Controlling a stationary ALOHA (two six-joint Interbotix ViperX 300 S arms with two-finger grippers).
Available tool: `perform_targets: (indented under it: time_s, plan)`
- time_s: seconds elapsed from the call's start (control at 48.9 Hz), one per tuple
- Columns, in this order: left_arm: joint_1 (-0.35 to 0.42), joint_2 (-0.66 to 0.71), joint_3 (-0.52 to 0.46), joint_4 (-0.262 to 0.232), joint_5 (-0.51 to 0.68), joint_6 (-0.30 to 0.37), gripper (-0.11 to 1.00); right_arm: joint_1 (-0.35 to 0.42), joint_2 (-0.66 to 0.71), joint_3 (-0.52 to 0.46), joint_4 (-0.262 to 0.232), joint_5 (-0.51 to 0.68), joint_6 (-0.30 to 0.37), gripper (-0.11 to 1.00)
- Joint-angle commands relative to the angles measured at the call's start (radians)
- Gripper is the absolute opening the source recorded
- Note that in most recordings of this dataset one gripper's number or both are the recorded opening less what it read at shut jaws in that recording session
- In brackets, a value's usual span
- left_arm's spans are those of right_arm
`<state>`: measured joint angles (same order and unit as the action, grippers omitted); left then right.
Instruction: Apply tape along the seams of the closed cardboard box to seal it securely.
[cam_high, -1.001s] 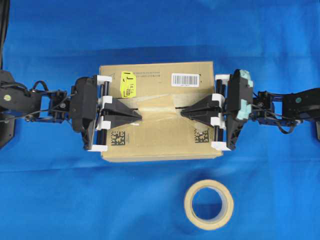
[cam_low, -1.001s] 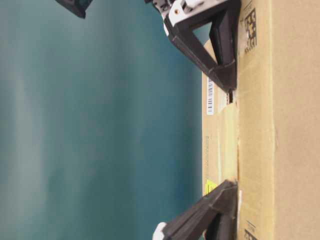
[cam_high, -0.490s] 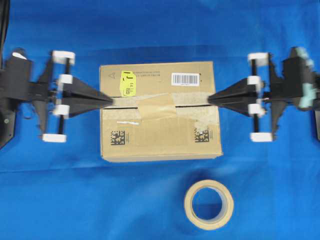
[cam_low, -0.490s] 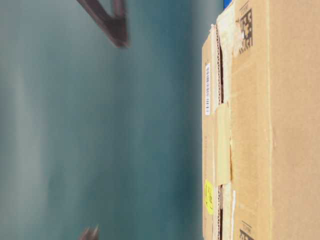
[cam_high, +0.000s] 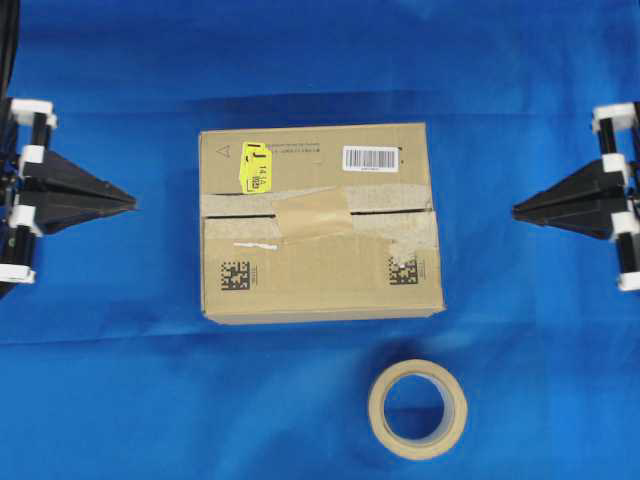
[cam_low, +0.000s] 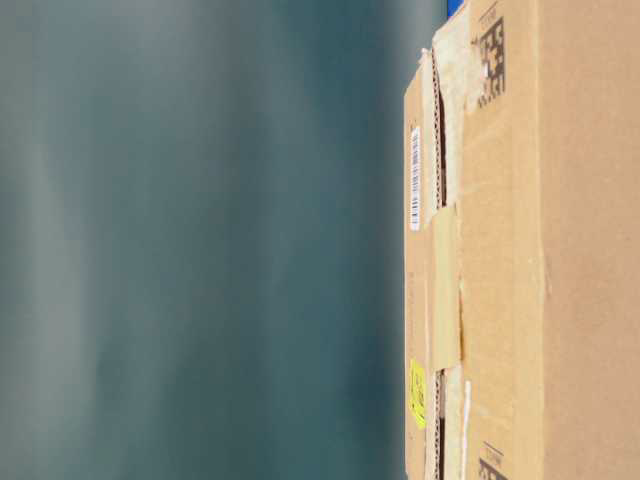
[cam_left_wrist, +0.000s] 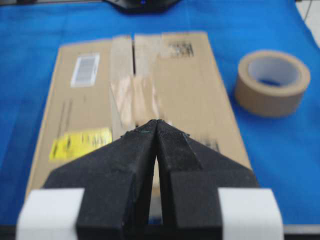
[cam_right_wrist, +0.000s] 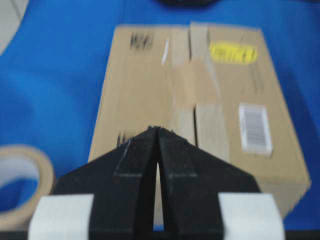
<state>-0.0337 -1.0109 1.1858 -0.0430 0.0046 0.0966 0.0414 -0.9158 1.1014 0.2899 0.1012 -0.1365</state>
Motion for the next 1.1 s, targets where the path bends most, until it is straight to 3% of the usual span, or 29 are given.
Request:
perform_targets:
  time_s: [0.0,0.307,1.083]
  plan:
    - [0.002,-0.041,0.021,0.002,0.005,-0.003,0.0,0.0,-0.034,0.012,-0.002,0.025,-0.002,0.01]
    - [0.002,-0.117,0.1,0.002,0.074,-0.005,0.0,-0.018,-0.043,0.117,-0.002,0.012,0.006,0.01]
    - [0.002,-0.117,0.118,0.002,0.075,-0.005,0.0,-0.023,-0.002,0.126,-0.002,-0.021,0.006,0.01]
